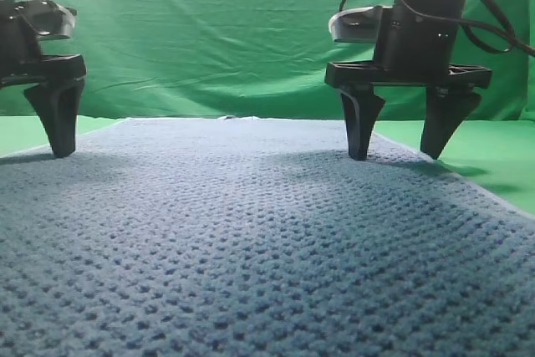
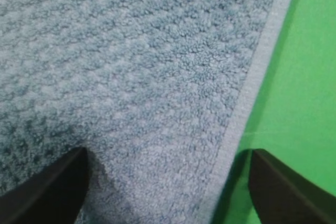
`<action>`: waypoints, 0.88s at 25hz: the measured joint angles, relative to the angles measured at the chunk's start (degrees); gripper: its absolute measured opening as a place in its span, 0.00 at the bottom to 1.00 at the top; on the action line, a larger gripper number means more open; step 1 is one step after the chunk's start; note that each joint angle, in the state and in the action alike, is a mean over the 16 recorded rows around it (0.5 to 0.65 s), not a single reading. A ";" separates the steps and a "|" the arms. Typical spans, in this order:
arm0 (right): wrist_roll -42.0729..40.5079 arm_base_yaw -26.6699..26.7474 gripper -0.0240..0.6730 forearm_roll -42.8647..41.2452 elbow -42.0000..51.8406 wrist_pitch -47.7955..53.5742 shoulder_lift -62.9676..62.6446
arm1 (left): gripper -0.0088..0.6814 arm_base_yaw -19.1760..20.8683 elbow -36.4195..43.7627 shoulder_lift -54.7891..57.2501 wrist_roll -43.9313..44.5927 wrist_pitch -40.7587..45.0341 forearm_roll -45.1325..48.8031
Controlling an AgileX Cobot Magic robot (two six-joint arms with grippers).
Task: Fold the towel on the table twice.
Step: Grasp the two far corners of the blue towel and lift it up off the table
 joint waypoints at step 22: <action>0.19 0.27 0.33 1.56 -1.42 2.09 1.74 | 0.36 -3.83 -4.91 6.05 -0.81 5.87 -0.90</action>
